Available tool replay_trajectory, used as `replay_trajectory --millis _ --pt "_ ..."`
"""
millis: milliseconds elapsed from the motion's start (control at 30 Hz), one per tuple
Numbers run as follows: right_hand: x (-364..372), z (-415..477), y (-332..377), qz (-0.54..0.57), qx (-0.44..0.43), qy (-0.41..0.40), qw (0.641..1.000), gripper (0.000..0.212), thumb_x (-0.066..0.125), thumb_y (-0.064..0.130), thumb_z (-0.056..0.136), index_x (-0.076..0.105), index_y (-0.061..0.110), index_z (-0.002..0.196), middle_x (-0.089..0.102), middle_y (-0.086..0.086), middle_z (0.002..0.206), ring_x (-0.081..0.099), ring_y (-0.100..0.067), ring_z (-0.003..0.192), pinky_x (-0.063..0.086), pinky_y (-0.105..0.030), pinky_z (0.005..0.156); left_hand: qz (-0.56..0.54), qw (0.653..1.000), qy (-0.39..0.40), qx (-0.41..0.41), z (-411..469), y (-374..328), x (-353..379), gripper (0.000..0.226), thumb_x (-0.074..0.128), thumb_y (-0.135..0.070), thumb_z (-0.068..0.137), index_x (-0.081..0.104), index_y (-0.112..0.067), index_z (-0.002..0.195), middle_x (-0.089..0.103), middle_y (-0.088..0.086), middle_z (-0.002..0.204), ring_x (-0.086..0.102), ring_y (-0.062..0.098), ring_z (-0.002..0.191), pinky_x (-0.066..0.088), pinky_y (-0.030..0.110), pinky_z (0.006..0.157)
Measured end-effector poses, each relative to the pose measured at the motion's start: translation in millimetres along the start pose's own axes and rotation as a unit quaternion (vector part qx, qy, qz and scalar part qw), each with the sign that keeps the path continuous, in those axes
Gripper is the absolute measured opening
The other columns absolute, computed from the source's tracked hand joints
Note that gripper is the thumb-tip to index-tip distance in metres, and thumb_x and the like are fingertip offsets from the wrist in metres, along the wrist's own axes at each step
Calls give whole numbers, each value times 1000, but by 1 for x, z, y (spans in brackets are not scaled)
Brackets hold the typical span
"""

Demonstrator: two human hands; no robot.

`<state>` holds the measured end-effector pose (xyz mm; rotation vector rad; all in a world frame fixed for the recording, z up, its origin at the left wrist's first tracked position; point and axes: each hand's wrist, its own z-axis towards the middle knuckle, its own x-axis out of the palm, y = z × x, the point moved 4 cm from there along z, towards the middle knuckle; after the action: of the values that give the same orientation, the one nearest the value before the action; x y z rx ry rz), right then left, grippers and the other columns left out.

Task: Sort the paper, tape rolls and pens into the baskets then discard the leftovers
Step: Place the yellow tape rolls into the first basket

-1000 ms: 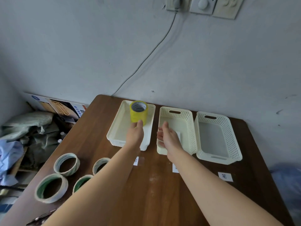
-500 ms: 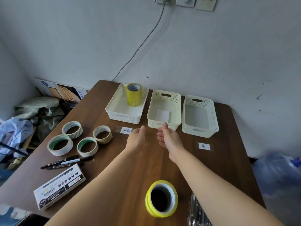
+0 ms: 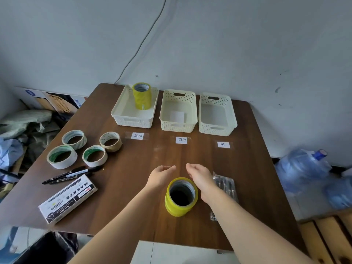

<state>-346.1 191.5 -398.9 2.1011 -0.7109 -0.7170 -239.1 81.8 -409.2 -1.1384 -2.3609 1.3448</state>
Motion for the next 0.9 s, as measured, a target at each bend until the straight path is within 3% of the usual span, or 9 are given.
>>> replay_trajectory --millis 100,200,300,433,600,700,800,900 --pt "-1 -9 -22 1 18 -19 1000 13 53 39 94 59 30 88 58 13 94 49 -1 82 35 -29 81 16 1000 20 -4 -9 18 2 44 58 -38 90 58 -13 125 64 6 119 61 22 105 48 33 82" --pt "-1 -19 -44 8 47 -35 998 38 50 45 95 55 19 123 55 2 119 50 -15 103 37 -32 88 15 999 40 -10 -15 35 3 48 53 -37 94 51 -10 134 57 10 134 53 27 123 43 39 101" --pt "1 -26 -63 50 91 -41 994 54 46 50 95 45 17 137 48 -4 139 45 -23 125 39 -41 105 30 997 64 -11 -18 46 4 52 45 -40 97 45 -11 140 51 7 140 48 25 128 40 40 108" --pt "7 -33 -80 129 138 -24 982 53 43 53 95 43 25 139 43 -1 145 44 -23 129 42 -43 102 8 996 84 -6 -25 53 10 42 36 -41 100 51 -19 133 55 0 125 51 19 112 43 34 92" --pt "10 -31 -79 164 121 -31 979 44 41 49 97 47 27 135 48 -3 137 49 -22 118 53 -36 83 -23 995 96 -4 -22 58 14 40 34 -43 100 54 -26 129 61 2 126 56 23 118 45 38 99" --pt "11 -25 -74 163 117 -29 979 43 42 48 97 47 27 134 49 -2 136 50 -23 120 53 -38 88 -42 995 93 -21 -18 54 13 39 35 -42 100 54 -24 129 62 7 126 56 30 121 52 36 86" --pt "10 -19 -66 153 113 -30 981 43 41 48 98 48 26 134 50 -3 136 51 -22 120 52 -41 95 -55 993 92 -43 -12 48 13 46 35 -43 100 46 -22 139 57 10 134 49 35 128 46 45 98" --pt "9 -9 -56 150 108 -30 982 44 40 48 98 48 26 135 51 -3 136 51 -23 120 51 -42 97 -72 992 94 -48 -7 37 13 47 35 -44 100 43 -23 142 54 10 138 48 36 129 43 47 101"
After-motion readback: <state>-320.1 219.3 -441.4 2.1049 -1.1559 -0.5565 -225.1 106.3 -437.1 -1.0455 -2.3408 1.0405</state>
